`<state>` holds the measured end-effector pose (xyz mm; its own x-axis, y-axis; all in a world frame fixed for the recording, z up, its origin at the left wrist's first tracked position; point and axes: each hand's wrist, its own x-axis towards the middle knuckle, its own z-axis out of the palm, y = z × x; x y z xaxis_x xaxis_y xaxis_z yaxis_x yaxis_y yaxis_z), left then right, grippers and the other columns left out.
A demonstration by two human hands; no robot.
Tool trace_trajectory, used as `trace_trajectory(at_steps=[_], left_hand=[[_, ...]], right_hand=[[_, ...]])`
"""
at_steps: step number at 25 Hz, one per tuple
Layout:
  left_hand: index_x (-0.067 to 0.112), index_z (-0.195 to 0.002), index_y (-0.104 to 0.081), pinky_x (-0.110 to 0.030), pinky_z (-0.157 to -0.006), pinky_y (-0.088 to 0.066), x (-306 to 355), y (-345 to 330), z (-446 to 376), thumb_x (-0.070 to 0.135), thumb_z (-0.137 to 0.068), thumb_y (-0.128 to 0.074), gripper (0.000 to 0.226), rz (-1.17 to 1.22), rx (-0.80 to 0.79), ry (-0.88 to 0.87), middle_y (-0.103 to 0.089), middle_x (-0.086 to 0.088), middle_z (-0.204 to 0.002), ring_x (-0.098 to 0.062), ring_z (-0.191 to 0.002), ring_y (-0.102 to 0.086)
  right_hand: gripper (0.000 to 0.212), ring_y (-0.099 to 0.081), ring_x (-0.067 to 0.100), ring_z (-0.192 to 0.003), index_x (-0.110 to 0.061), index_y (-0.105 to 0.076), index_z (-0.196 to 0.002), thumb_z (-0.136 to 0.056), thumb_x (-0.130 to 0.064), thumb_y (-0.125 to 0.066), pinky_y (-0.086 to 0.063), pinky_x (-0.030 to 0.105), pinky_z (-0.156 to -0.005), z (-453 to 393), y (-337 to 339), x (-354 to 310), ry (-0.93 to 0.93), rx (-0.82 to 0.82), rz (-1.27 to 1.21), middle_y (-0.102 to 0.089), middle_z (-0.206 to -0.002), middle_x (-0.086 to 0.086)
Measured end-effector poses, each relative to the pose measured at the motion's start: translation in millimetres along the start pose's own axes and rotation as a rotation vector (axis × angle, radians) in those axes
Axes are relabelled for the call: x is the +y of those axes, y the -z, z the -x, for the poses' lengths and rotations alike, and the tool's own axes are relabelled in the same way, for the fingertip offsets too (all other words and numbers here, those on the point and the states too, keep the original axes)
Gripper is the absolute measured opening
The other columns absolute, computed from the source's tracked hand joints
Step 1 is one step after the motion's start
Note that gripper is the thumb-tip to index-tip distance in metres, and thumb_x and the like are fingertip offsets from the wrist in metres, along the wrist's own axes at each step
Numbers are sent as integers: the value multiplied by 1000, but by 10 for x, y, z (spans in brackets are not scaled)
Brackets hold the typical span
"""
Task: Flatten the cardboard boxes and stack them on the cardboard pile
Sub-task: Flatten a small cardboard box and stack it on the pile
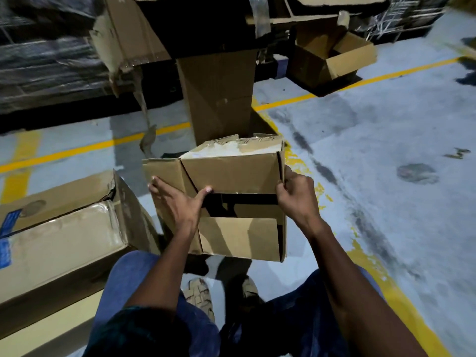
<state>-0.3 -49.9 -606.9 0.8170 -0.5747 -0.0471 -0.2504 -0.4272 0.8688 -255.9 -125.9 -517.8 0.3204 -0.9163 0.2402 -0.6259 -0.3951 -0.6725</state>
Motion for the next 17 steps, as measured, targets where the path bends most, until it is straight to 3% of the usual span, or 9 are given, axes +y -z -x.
trace_trajectory(at_steps=[3, 5, 8, 11, 14, 17], left_hand=[[11, -151, -28, -43, -109, -40, -75, 4, -24, 33, -78, -82, 93, 53, -145, 32, -45, -19, -147, -37, -133, -44], [12, -137, -50, -43, -99, -49, -99, 1, 22, 34, -87, -73, 60, 10, -196, 0, -62, -16, -129, -36, -118, -58], [5, -118, -62, -47, -86, -55, -36, 13, 95, 44, -95, -60, 46, -31, -201, -65, -68, -18, -112, -36, -103, -64], [1, -102, -66, -43, -73, -55, 145, 77, 129, 42, -98, -56, 42, -23, -222, -157, -69, -15, -95, -31, -87, -65], [1, -97, -68, -30, -65, -47, 313, 141, 118, 40, -98, -56, 41, -85, -275, -234, -68, -9, -88, -24, -81, -64], [4, -82, -63, -29, -54, -36, 347, 276, 130, 42, -98, -56, 41, -222, -284, -258, -63, -11, -74, -29, -72, -62]], right_hand=[[30, -37, 9, -46, -9, -65, -101, -79, -18, -46, -36, 30, -52, 67, 39, -13, 15, -12, -5, -35, -49, -12], [32, -41, 8, -47, -9, -66, -101, -78, -19, -46, -38, 29, -54, 92, 58, 18, -6, -21, 2, -37, -49, -12], [29, -37, 11, -49, -6, -66, -91, -76, -20, -46, -44, 34, -55, 100, 56, 154, -45, 1, 0, -44, -50, -3], [20, -35, 12, -45, -5, -64, -79, -77, -15, -46, -37, 32, -51, 64, 95, 236, -119, 63, -52, -42, -48, -2], [17, -38, 10, -40, -5, -67, -78, -84, -3, -51, -31, 29, -49, 46, 124, 250, -187, 120, -55, -36, -44, -10], [17, -38, 8, -41, -5, -70, -84, -85, -1, -54, -32, 25, -48, 44, 86, 201, -191, 88, -6, -37, -46, -11]])
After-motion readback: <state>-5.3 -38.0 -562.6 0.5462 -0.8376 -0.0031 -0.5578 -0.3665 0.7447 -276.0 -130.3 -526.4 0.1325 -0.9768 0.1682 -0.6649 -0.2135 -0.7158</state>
